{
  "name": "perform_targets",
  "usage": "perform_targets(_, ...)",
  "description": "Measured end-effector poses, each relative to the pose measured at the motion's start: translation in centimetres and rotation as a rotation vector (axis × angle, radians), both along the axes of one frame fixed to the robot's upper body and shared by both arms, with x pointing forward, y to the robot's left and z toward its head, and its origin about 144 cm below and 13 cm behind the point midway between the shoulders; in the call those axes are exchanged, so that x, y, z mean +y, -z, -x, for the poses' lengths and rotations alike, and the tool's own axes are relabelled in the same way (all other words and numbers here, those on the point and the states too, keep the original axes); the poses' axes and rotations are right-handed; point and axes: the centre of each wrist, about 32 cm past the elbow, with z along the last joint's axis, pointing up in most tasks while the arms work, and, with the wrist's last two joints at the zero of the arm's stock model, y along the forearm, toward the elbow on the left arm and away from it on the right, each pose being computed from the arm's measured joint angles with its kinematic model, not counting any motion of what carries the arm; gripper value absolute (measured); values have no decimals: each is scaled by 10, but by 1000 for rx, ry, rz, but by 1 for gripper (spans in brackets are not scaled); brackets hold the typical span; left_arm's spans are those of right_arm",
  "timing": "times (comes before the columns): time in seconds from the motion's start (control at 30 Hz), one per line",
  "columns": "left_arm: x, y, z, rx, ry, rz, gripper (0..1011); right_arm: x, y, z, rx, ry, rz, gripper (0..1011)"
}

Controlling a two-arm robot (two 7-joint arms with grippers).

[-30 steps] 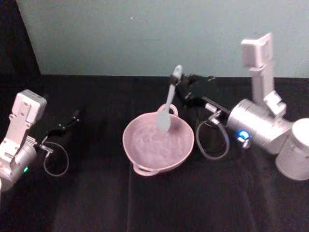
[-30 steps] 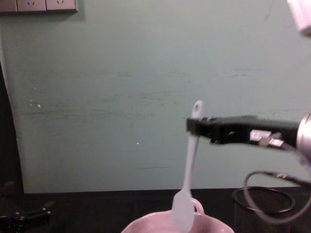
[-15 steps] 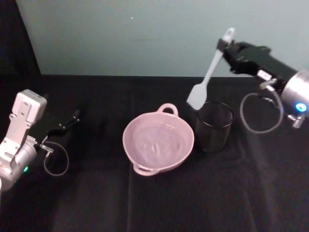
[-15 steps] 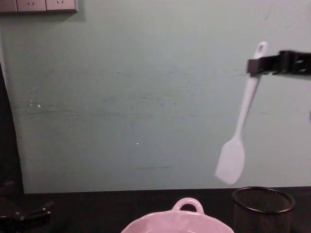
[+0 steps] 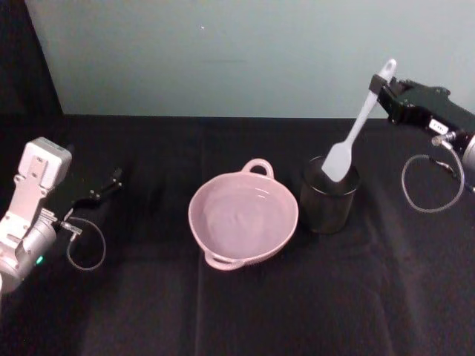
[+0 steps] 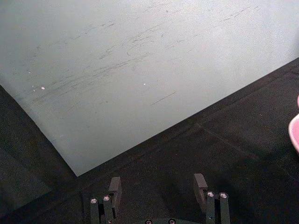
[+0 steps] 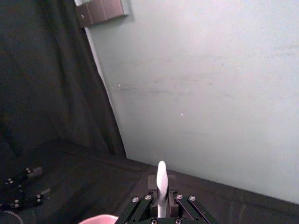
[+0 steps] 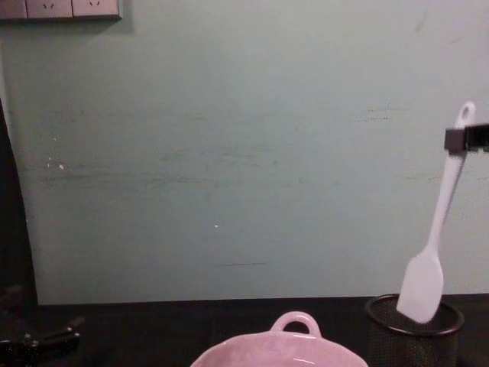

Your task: Use the one hand to pick up the spoon and stir the clear water in the bowl.

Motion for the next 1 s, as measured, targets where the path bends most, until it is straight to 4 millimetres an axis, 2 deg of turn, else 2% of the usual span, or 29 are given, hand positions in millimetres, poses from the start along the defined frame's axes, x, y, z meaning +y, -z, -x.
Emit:
perform_targets(0.2, 0, 0, 0, 0, 0, 0, 1011, -7, 19, -8, 39, -6, -22, 134)
perform_targets(0.57, 0, 0, 0, 0, 0, 0, 1011, -10, 47, -21, 122, -42, -68, 134)
perform_targets(1.0, 0, 0, 0, 0, 0, 0, 1011, -16, 65, -34, 167, -79, -97, 134)
